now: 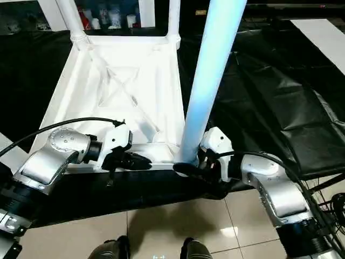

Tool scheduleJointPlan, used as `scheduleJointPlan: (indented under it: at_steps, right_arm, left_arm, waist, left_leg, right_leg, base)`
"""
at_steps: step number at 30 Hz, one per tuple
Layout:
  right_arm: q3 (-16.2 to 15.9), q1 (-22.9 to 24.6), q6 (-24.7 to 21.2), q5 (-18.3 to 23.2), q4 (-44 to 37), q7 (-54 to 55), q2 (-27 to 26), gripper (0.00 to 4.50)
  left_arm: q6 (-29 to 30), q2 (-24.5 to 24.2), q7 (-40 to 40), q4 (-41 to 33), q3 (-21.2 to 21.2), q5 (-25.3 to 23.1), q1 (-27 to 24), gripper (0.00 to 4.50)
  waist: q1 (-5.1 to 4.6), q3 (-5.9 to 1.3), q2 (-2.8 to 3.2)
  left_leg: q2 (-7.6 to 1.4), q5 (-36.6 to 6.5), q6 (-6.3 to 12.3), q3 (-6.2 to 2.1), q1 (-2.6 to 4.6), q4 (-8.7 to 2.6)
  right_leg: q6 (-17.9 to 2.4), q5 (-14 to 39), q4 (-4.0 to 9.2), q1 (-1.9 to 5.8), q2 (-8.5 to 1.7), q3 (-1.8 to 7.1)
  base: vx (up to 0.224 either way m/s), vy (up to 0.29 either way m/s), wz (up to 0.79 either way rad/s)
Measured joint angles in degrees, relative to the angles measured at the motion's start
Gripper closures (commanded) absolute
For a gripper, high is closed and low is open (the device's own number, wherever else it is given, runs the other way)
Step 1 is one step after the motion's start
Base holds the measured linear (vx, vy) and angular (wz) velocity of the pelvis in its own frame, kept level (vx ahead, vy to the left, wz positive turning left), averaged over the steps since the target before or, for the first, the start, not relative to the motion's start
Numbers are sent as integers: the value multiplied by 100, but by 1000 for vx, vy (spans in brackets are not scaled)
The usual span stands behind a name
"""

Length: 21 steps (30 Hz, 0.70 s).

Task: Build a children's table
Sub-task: Rotate leg to tighten

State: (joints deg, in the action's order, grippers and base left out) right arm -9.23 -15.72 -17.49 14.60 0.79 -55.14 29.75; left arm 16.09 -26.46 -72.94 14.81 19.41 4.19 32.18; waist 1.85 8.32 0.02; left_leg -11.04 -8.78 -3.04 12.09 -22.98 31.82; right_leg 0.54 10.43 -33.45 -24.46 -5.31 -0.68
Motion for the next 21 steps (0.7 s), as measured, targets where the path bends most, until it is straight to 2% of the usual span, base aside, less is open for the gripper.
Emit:
scheduleJointPlan:
  at_steps: [1, 4, 7, 12, 16, 20, 21]
  right_arm:
    - [26, 6, -15, -1, 35, 143, -136, 186]
    - [389, -32, -120, -61, 349, 1152, -795, 186]
    - [691, -81, -210, -84, 541, 2137, -1388, 186]
    - [1137, -506, -184, -329, 1082, 4050, -2403, 187]
    - [1317, -996, -39, -608, 1675, 5195, -2829, 187]
    - [1311, -1107, 241, -777, 1940, 5323, -2900, 187]
    - [1311, -1100, 283, -790, 1951, 5282, -2900, 152]
  left_arm:
    - [10, 24, 62, 19, -15, -6, 4, 450]
    - [111, 367, 643, 369, -104, -188, 232, 450]
    - [134, 762, 1217, 705, -136, -298, 389, 450]
    - [250, 1489, 2195, 1425, -190, -448, 813, 450]
    - [267, 1937, 2791, 1986, -258, -551, 1127, 450]
    - [217, 1998, 2888, 2192, -281, -575, 1210, 450]
    - [210, 1992, 2886, 2202, -278, -579, 1215, 450]
  waist:
    - [-16, -1, -2]
    - [-43, -4, -12]
    - [-63, 1, -23]
    - [-78, 6, -28]
    - [-96, 5, -29]
    - [-96, 7, -26]
    - [-97, 8, -24]
  left_leg:
    - [-3, 0, 0, 0, 2, 6]
    - [-5, -15, -32, -4, 20, 47]
    - [-1, -16, -36, -5, 39, 38]
    - [8, -12, -42, -19, 56, 5]
    - [24, -11, -42, -31, 63, -11]
    - [28, -12, -41, -34, 68, -19]
    - [28, -12, -41, -35, 67, -23]
  right_leg:
    - [0, 0, -7, 0, 2, 1]
    - [-12, -8, -54, 8, 0, 5]
    - [20, 11, -47, 19, -3, 10]
    - [33, 19, 8, 36, -2, 2]
    - [34, 20, 52, 49, -3, 3]
    - [37, 22, 68, 53, -4, 4]
    - [37, 22, 72, 53, -3, 2]
  base:
    - [0, 0, 0]
    - [-20, -1, -1]
    - [-59, 4, -2]
    - [0, 0, 0]
    - [0, 0, 0]
    - [0, 0, 0]
    - [0, 0, 0]
